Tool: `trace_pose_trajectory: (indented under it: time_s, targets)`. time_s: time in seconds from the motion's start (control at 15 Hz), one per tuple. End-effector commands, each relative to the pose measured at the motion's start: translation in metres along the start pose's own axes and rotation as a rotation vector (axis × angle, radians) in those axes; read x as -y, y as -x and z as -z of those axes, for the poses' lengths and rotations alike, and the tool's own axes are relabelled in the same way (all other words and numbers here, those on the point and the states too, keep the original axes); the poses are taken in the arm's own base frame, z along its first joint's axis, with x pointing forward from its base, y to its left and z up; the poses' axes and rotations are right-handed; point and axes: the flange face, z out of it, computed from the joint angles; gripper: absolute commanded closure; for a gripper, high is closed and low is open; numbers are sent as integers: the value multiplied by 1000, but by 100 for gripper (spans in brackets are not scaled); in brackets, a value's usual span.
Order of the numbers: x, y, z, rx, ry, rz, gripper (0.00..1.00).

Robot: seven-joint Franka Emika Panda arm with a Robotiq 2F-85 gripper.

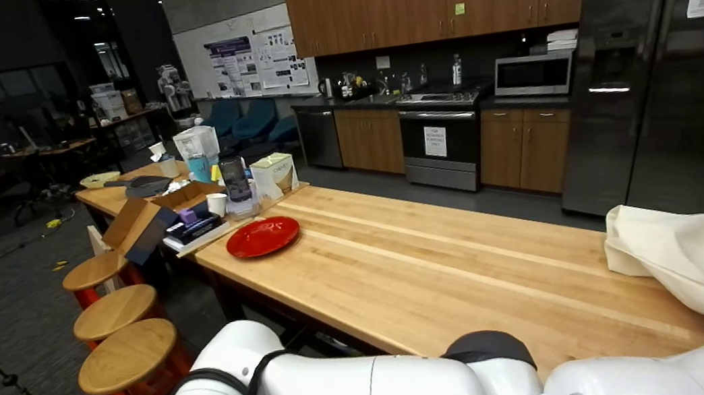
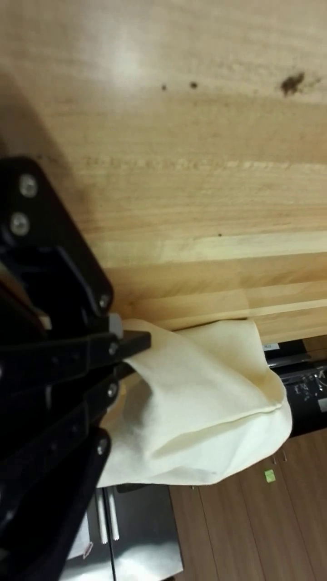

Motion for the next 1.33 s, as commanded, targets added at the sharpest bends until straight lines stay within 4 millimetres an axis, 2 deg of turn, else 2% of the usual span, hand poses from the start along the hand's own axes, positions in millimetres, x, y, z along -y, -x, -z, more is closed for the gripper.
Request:
trace_pose_trajectory:
  time_s: [0.0,0.53,1.07,1.13,1.2,1.27]
  targets:
    - [1,9,25,59,-57,84,99]
    - [-11,21,69,125,-116,167,99]
    - [-20,28,93,147,-127,157,99]
    - [-20,28,95,147,-129,150,89]
    - [-21,28,96,146,-129,151,72]
    - [-21,28,98,146,-129,152,67]
